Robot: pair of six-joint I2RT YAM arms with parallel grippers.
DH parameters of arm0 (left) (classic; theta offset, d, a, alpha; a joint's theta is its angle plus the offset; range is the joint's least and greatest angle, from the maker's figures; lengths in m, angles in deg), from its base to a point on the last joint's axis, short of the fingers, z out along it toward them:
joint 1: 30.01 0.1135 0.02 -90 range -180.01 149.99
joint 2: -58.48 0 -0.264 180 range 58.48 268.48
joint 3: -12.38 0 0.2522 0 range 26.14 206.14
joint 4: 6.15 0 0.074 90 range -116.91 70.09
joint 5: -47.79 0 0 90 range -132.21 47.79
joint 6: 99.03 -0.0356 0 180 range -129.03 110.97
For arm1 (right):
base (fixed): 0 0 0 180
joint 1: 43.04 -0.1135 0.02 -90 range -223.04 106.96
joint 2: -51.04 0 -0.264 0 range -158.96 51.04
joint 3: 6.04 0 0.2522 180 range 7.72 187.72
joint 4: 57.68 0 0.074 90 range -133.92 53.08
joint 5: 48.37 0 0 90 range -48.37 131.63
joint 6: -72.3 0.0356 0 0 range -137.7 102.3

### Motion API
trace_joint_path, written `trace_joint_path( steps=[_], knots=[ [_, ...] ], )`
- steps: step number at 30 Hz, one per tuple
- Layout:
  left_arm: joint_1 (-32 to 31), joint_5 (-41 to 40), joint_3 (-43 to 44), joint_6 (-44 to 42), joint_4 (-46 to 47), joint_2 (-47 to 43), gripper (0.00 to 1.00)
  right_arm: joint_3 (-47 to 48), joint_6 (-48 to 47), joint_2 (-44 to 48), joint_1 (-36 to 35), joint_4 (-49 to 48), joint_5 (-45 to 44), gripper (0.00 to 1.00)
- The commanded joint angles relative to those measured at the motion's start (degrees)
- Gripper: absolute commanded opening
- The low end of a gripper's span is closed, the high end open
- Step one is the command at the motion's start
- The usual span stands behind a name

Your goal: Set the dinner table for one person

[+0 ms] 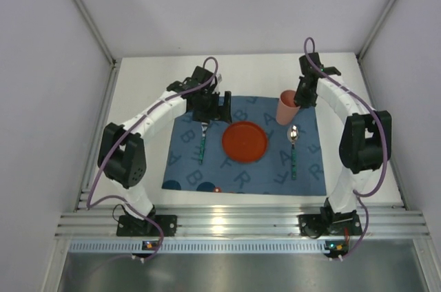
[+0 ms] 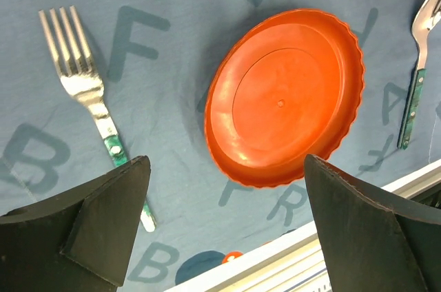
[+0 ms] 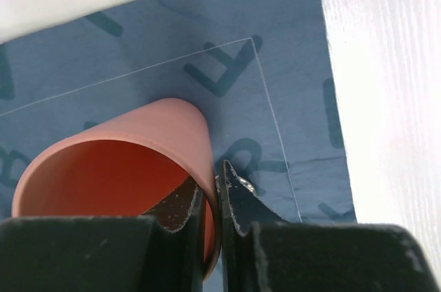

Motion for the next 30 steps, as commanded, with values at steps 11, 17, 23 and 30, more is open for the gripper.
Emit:
trace_joint_path(
  steps=[11, 17, 23, 30],
  knots=[
    [1.8, -4.8, -4.1, 3.6, -2.0, -9.9, 0.98, 0.1, -2.0, 1.6, -0.8, -1.5, 0.0, 0.74],
    [1.8, -6.1, -3.0, 5.0, -4.3, -10.9, 0.98, 1.8, -0.2, 11.7, -1.9, 2.7, -1.6, 0.96],
    [2.3, -11.0, 0.3, 1.0, -8.2, -9.9, 0.98, 6.0, -1.9, 32.6, 2.2, 13.6, -4.4, 1.0],
    [1.5, -17.1, -9.4, 8.8, 3.3, -15.1, 0.98, -13.4, -6.0, 56.5, -1.3, 19.0, -12.7, 1.0]
  ],
)
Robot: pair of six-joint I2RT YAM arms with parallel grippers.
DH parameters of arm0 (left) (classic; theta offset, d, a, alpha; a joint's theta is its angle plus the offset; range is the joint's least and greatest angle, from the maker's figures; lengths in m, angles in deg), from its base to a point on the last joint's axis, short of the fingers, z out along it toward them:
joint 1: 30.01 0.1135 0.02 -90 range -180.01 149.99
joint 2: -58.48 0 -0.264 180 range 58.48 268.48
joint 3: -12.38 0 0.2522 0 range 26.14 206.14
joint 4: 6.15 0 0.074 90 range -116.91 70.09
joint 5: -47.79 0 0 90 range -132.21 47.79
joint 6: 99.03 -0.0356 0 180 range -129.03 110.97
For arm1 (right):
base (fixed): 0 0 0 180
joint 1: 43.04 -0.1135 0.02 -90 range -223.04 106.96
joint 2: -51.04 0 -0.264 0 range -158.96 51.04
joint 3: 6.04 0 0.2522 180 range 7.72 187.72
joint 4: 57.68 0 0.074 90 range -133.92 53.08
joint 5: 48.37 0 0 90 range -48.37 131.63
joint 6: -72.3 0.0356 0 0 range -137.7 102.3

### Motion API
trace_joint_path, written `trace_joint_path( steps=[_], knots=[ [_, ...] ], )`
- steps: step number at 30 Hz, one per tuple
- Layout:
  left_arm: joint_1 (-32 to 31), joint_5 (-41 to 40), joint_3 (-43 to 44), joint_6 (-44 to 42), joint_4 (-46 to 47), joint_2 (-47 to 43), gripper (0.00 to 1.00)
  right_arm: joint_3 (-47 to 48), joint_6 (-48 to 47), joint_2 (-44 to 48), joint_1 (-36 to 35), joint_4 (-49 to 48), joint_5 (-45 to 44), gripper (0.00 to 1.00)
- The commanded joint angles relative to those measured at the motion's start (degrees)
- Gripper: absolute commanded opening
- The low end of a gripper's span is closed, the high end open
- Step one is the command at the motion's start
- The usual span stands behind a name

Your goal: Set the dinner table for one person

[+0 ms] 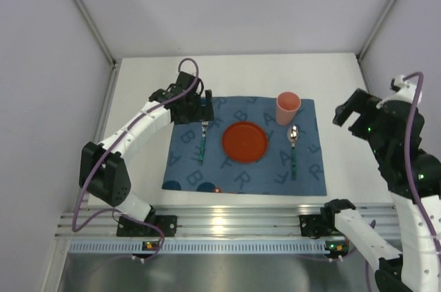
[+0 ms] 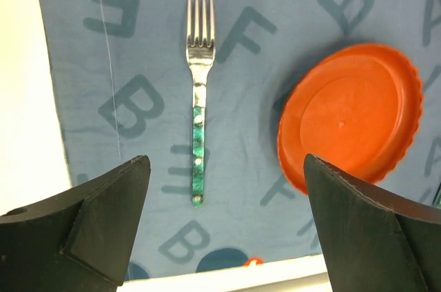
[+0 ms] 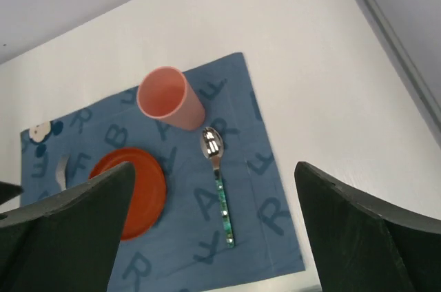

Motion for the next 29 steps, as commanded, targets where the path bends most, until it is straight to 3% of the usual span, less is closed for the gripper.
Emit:
trace_joint_path(
  steps=[1, 6, 10, 14, 19, 23, 29],
  knots=[
    [-0.8, -2.7, -8.4, 7.0, 8.1, -7.9, 0.98, -9.6, -0.9, 4.5, -1.5, 9.4, -4.5, 1.0],
    [-1.1, -7.6, -10.8, 9.4, 10.8, -12.6, 0.98, -12.2, -0.2, 10.7, -1.4, 8.2, 5.8, 1.0],
    [-0.4, -12.0, -2.2, 2.6, 9.5, -9.8, 0.98, -12.3, -0.8, 10.8, -1.4, 5.0, 16.4, 1.0],
    [2.3, -4.4, 7.9, -1.2, 5.9, -2.2, 0.98, -11.7, 1.5, 10.0, -1.5, 2.1, 18.7, 1.0],
    [4.6, -1.2, 18.8, -2.1, 2.3, 5.2, 0.98, -13.0, 0.5, 9.9, -1.4, -1.7, 18.3, 1.0],
    [5.6, -1.1, 21.5, -3.5, 1.9, 4.6, 0.98, -14.0, -1.2, 8.5, -1.4, -3.2, 18.5, 1.0],
    [5.6, -7.4, 17.7, -7.1, 3.1, -3.5, 0.98, -14.4, 1.2, 7.9, -2.3, -4.1, 18.9, 1.0]
  ],
)
